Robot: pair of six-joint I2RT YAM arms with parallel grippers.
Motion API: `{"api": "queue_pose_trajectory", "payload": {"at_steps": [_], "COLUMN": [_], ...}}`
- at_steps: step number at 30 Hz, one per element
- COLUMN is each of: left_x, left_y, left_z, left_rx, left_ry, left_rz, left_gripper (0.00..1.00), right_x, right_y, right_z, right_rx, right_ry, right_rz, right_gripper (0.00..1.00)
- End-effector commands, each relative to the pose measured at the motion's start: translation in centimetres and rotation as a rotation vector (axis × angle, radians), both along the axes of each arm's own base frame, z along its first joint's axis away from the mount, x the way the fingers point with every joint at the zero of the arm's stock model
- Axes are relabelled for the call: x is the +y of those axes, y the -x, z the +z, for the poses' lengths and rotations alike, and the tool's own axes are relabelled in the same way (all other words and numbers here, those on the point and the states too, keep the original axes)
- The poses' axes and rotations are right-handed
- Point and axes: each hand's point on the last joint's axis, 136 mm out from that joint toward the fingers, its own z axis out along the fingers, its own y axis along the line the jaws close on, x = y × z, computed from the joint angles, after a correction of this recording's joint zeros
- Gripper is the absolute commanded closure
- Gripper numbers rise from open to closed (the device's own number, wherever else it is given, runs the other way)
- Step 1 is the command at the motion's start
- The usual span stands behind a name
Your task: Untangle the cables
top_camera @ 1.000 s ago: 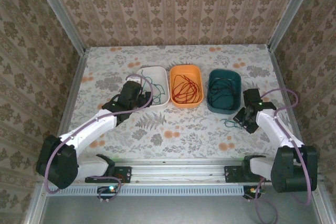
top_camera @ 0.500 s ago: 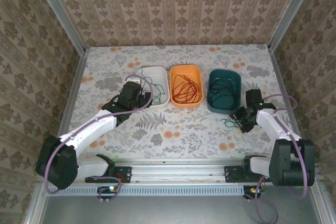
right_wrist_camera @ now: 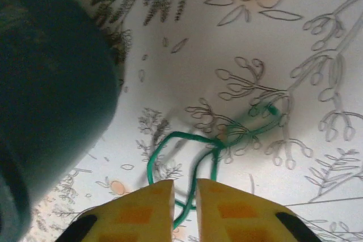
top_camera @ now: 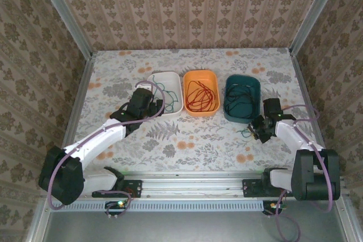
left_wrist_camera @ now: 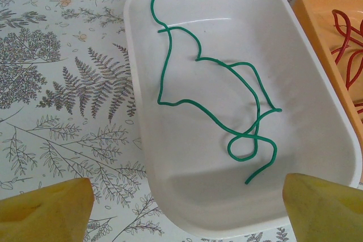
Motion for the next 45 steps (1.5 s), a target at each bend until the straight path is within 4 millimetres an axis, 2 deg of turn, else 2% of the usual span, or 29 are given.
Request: {"api": "queue_pose_trajectory", "payload": {"at_steps": [1, 3, 5, 10, 13, 16, 19, 22, 24, 27, 30, 31, 32, 33, 35, 36, 38, 41, 43, 45], "left_x": [0.2, 0.2, 0.1, 0.0, 0.1, 0.2, 0.9, 2.6, 3.8, 5.7, 7.1, 7.4, 7.8, 8.0, 8.5, 8.7, 8.9, 9.0, 9.1, 9.5], "left_y": [0.3, 0.3, 0.3, 0.1, 0.0, -0.2, -0.3, -0.1, 0.2, 0.8, 1.4, 1.5, 1.7, 1.8, 2.0, 2.1, 2.1, 2.0, 1.8, 1.6], "left_z": [0.5, 0.6, 0.6, 0.7, 0.6, 0.4, 0.0, -0.4, -0.6, -1.1, -1.4, -1.4, -1.4, -1.4, -1.3, -1.3, -1.4, -1.7, -1.9, -2.0], "left_rx": [-0.017, -0.017, -0.021, -0.022, -0.017, -0.003, 0.010, 0.019, 0.034, 0.063, 0.090, 0.096, 0.100, 0.100, 0.097, 0.095, 0.092, 0.091, 0.093, 0.092], "left_ry": [0.014, 0.013, 0.013, 0.014, 0.011, 0.005, -0.011, -0.047, -0.070, -0.095, -0.106, -0.108, -0.110, -0.109, -0.108, -0.106, -0.097, -0.087, -0.095, -0.115], "left_rz": [0.011, 0.009, 0.008, 0.008, 0.018, 0.035, 0.080, 0.163, 0.218, 0.287, 0.325, 0.334, 0.342, 0.346, 0.354, 0.361, 0.368, 0.374, 0.376, 0.393], "left_gripper": [0.12, 0.12, 0.12, 0.12, 0.11, 0.11, 0.11, 0.11, 0.10, 0.10, 0.10, 0.10, 0.10, 0.10, 0.10, 0.10, 0.10, 0.09, 0.09, 0.07], "right_x": [0.3, 0.3, 0.4, 0.4, 2.1, 6.3, 10.7, 16.6, 21.1, 26.8, 31.2, 32.0, 32.8, 33.5, 33.8, 33.5, 32.4, 29.0, 25.9, 21.7], "right_y": [-0.1, 0.4, 1.0, 3.7, 3.9, 1.7, -1.5, -4.9, -7.0, -10.2, -13.3, -14.1, -15.1, -15.7, -16.7, -17.0, -17.1, -16.8, -16.4, -15.7], "right_z": [-0.4, -0.5, -0.5, 0.2, 1.4, 3.7, 7.9, 11.9, 13.4, 13.8, 12.8, 12.4, 11.9, 11.8, 11.7, 11.8, 12.4, 13.2, 13.4, 13.5], "right_rx": [-0.002, 0.004, 0.005, 0.018, -0.023, -0.122, -0.276, -0.422, -0.489, -0.520, -0.506, -0.501, -0.496, -0.500, -0.494, -0.491, -0.507, -0.526, -0.526, -0.534], "right_ry": [-0.002, 0.003, 0.009, 0.054, 0.053, 0.007, 0.069, 0.086, 0.053, -0.009, -0.053, -0.052, -0.049, -0.054, -0.039, -0.014, 0.039, 0.136, 0.194, 0.283], "right_rz": [0.000, 0.004, 0.002, -0.027, 0.043, 0.255, 0.502, 0.708, 0.820, 0.924, 0.981, 0.987, 0.992, 0.999, 0.991, 0.981, 0.969, 0.909, 0.838, 0.742], "right_gripper": [0.91, 0.97, 1.00, 1.00, 1.00, 1.00, 1.00, 1.00, 1.00, 1.00, 1.00, 1.00, 0.97, 0.86, 0.65, 0.58, 0.52, 0.49, 0.49, 0.48]}}
